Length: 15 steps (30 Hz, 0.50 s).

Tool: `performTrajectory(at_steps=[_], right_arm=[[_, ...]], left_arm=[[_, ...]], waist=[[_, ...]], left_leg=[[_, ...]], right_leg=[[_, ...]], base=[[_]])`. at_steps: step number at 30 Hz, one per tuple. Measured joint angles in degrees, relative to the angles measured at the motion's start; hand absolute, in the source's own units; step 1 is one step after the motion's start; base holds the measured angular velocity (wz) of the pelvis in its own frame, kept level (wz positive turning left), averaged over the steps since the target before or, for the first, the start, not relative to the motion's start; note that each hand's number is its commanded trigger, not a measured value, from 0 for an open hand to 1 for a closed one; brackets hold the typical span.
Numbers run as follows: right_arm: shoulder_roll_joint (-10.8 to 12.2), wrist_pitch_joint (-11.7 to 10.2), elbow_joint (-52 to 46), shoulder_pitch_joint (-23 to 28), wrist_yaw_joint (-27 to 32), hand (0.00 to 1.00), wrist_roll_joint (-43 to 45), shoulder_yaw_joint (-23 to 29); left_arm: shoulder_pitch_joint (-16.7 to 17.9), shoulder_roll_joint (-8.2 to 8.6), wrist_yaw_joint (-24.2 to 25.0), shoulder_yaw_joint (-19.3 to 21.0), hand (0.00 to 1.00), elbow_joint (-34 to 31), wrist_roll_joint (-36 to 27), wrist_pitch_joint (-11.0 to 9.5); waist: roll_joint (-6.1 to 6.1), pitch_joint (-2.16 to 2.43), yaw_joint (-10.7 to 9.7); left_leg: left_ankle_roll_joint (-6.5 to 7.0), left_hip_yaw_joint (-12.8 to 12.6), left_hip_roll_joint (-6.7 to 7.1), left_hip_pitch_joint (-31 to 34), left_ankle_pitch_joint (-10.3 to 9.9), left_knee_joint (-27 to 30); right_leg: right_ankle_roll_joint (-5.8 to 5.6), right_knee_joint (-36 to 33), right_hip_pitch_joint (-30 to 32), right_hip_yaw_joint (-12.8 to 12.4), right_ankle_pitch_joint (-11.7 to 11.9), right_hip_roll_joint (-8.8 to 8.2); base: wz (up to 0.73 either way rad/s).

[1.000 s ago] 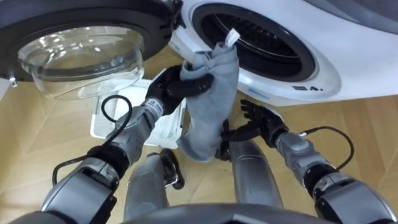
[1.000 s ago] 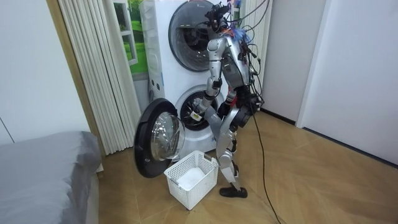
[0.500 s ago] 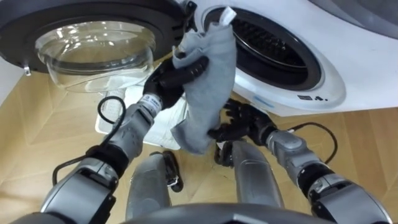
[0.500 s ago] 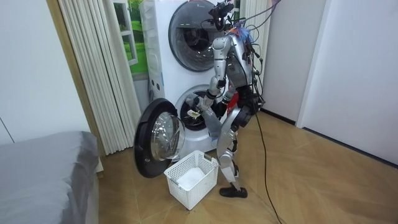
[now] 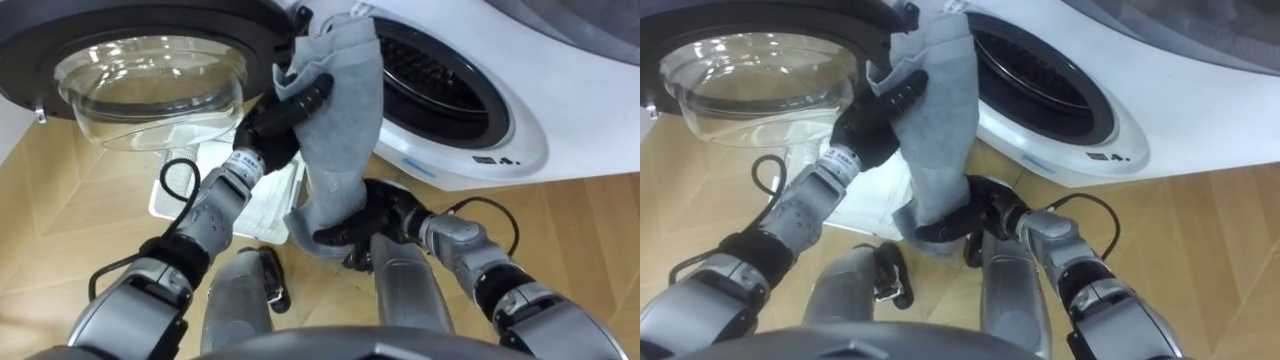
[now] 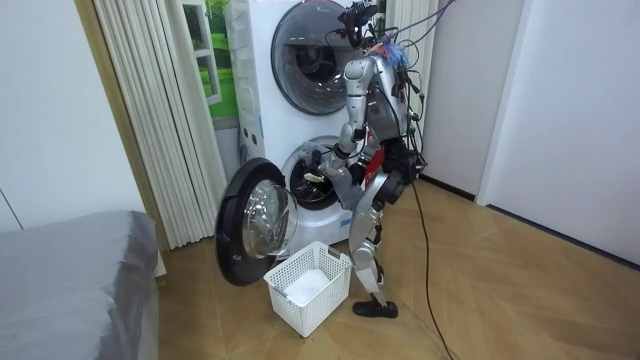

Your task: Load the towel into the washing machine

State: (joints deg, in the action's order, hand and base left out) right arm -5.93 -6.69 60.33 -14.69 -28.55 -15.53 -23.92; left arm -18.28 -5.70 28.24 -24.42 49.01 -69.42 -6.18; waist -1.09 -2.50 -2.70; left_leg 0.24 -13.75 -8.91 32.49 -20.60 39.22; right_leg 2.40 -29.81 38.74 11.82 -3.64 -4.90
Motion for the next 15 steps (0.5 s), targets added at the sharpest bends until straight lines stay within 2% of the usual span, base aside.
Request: performTrajectory(at_steps=[1, 7, 10, 15], right_arm=[[-0.01, 0.65, -0.27, 0.0, -0.1, 1.0, 0.01, -0.13], [-0.18, 3.14, -0.46, -1.06, -0.28, 1.0, 0.54, 0.01], [-0.09, 3.92, -0.49, -1.03, -0.26, 1.0, 0.78, 0.09], [0.11, 4.95, -0.84, -0.98, -0.19, 1.0, 1.65, 0.49]], left_arm=[[0.0, 0.0, 0.01, -0.57, 1.0, 0.0, -1.64, 0.58], [1.09, 0.06, 0.1, -2.32, 1.0, 0.05, -7.53, 2.69], [1.15, 0.15, 0.11, -2.26, 1.0, 0.05, -7.64, 3.7], [1.49, 0.53, 0.11, -2.28, 1.0, 0.13, -9.16, 4.01]], waist=[[0.0, 0.0, 0.0], [-0.29, -0.01, -0.03], [-0.33, -0.02, -0.19], [-0.37, -0.04, -0.45]], left_leg=[[0.0, -0.05, -0.02, 0.11, 0.0, -0.01], [-0.03, -0.16, -0.03, 0.71, 0.01, -0.52], [-0.05, -0.17, -0.1, 0.93, 0.02, -0.5], [-0.05, -0.19, -0.09, 0.92, 0.01, -0.45]], right_leg=[[0.01, 0.06, 0.14, -0.01, 0.02, 0.01], [0.06, 0.06, 1.2, 0.17, -0.03, -0.03], [0.1, 0.05, 1.42, 0.35, -0.08, 0.0], [0.08, -0.01, 1.39, 0.31, -0.13, 0.0]], base=[[-0.03], [-0.02], [0.0], [0.0]])
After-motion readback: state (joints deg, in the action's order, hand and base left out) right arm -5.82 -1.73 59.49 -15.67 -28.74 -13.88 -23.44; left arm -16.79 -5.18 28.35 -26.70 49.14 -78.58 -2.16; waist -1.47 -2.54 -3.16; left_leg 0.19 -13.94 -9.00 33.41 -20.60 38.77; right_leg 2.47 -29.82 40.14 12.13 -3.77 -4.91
